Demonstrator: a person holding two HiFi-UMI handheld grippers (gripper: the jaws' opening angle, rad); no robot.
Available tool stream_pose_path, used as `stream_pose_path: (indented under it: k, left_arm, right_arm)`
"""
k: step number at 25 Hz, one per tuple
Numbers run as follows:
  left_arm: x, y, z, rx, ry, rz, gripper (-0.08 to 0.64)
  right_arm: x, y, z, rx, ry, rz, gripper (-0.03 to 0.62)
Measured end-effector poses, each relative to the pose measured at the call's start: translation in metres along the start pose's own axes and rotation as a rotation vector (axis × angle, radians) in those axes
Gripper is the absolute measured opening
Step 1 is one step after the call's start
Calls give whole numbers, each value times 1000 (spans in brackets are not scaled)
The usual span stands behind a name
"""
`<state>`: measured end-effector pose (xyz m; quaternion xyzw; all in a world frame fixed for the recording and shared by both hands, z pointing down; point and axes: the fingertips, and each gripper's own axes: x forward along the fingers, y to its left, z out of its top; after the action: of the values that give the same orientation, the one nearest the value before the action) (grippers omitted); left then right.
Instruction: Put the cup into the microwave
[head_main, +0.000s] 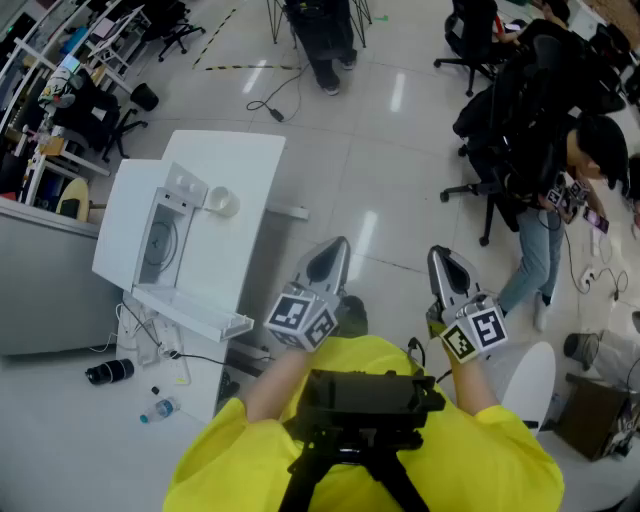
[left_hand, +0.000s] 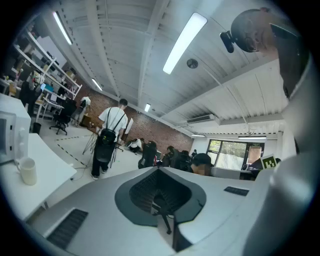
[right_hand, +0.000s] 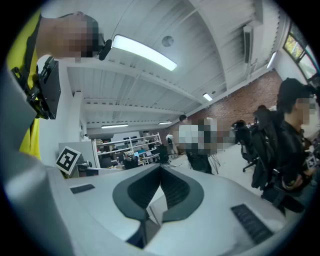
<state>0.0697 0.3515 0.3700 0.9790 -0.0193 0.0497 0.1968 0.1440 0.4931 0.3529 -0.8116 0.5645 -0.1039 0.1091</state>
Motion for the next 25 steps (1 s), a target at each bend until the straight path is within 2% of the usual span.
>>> stream_pose_path:
  k: [5, 8, 11, 14, 18, 21, 25]
  left_arm:
    - [12, 86, 55, 4, -63, 74, 0]
    - [-3, 136, 86, 27, -107, 173, 0]
    - [-29, 188, 101, 14, -142, 310, 0]
    - [-57, 232, 102, -4, -163, 455, 0]
    - [-95, 285, 100, -52, -212, 686, 0]
    - [-113, 321, 105, -32, -249, 830, 0]
    - [-126, 370, 90, -34, -259, 1006, 0]
  right_arm:
    - [115, 19, 11, -43, 32, 127, 6]
    - [182, 42, 14, -53, 43, 226, 6]
    - [244, 74, 5, -53, 88, 347, 6]
    - [294, 108, -12, -69, 149, 482, 6]
    - [359, 145, -40, -58, 248, 675, 6]
    - [413, 171, -56, -59, 313, 808, 6]
    - [474, 203, -73, -73, 384, 976, 6]
